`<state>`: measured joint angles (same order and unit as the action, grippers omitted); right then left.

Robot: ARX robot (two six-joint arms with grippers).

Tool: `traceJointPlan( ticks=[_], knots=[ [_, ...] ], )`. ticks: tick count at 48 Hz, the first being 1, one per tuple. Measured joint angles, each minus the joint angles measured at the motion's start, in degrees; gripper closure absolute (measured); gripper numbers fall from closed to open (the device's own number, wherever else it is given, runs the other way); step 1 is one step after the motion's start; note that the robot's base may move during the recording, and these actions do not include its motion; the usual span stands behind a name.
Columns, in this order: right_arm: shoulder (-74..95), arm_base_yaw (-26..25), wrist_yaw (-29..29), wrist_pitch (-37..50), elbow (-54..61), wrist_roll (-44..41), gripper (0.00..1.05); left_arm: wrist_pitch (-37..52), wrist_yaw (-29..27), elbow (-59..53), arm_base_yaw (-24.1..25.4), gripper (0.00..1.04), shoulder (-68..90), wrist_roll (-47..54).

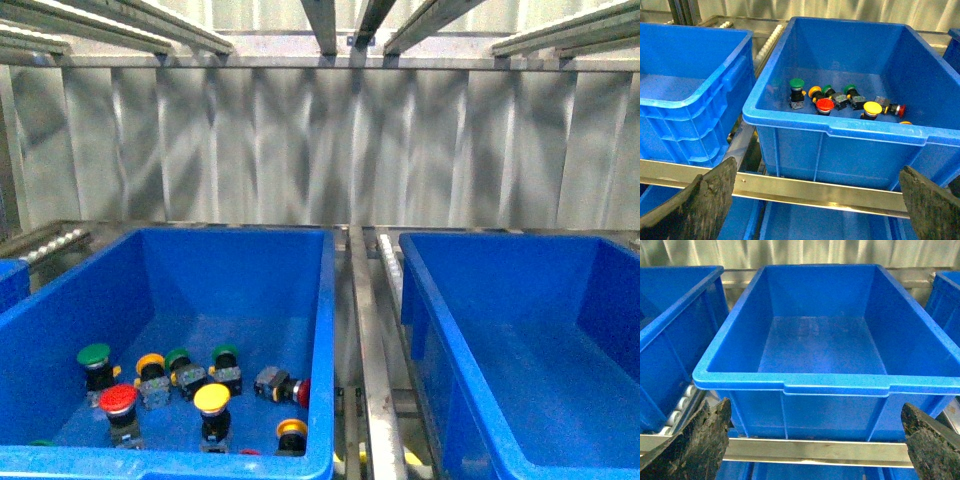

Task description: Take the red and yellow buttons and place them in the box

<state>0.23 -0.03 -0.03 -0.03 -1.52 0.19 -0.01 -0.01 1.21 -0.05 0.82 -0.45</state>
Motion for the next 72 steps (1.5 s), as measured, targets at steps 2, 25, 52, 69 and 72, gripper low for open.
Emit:
traceJointPlan(
  ticks=[2, 25, 52, 69, 72],
  knots=[
    [0.0, 0.0, 0.0, 0.0, 0.0, 0.0, 0.06, 0.0, 0.0, 0.0, 0.0, 0.08, 0.0, 0.0],
    [0.0, 0.0, 0.0, 0.0, 0.0, 0.0, 0.06, 0.0, 0.0, 0.0, 0.0, 0.08, 0.0, 0.0],
    [0.0, 0.0, 0.0, 0.0, 0.0, 0.0, 0.06, 5.2, 12.2, 3.2, 6.6, 0.08, 13.2, -18.1],
    [0.0, 0.0, 0.0, 0.0, 0.0, 0.0, 0.06, 12.7, 6.9, 35.9, -1.8, 0.08, 58.5, -16.7],
    [0.0, 0.0, 0.0, 0.0, 0.0, 0.0, 0.06, 10.4, 4.5, 41.5, -4.6, 0.08, 64.4, -16.7]
  ],
)
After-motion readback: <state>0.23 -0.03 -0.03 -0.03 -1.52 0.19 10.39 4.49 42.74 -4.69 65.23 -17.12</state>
